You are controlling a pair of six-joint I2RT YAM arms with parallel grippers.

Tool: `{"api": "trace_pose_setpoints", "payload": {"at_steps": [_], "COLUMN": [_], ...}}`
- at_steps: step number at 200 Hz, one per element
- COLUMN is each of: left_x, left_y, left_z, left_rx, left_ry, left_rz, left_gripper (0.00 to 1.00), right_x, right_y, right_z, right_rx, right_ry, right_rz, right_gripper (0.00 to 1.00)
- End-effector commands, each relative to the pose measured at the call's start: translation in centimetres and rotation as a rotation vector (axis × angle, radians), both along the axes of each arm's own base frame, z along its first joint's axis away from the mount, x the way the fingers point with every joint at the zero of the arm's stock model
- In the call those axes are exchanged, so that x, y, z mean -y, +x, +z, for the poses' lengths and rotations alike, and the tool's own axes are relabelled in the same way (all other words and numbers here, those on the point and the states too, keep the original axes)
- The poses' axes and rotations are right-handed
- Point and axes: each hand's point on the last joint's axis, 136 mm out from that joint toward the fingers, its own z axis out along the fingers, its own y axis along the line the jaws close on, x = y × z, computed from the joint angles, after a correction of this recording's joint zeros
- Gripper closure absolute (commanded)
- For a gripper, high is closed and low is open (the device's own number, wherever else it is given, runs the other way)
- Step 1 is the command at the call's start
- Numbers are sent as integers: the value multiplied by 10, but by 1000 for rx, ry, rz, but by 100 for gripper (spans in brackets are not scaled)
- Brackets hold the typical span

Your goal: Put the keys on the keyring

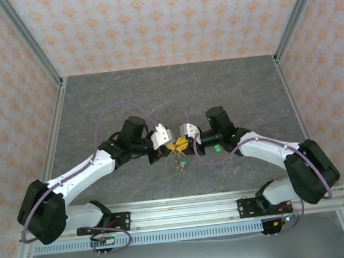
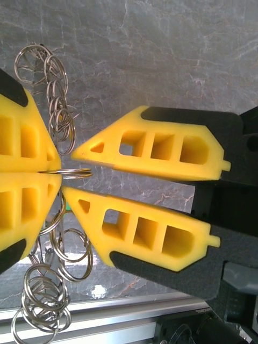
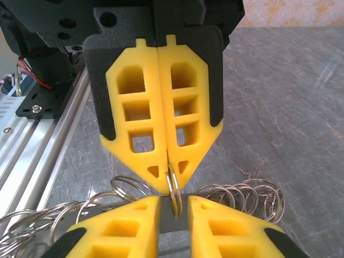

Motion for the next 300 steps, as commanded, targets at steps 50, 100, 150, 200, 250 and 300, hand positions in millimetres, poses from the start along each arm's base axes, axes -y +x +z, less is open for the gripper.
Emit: {"api": "trace_pose_setpoints", "payload": {"at_steps": [50, 100, 150, 200, 250, 300], "left_x": [1, -7, -20, -24, -23, -21], "left_y": [10, 16, 15, 15, 15, 14], "left_z": [22, 22, 32, 31, 30, 20], "left_rx": [78, 91, 120, 117, 111, 88], "left_ry": [-79, -119, -182, -202, -200, -164], "left_rz": [69, 161, 259, 290, 287, 259], "left_gripper": [100, 100, 100, 100, 100, 100], "right_x": [34, 134, 190, 172, 170, 163], "right_y": [33, 95, 91, 78, 74, 73], "right_z": [44, 48, -16, -69, -92, -108], "right_rx": [164, -89, -561, -864, -881, -859], "right_ry": [63, 124, 87, -174, -472, -602], "right_rz": [-383, -1198, -1545, -1507, -1533, -1529], "right_gripper": [74, 70, 62, 62, 61, 64]}}
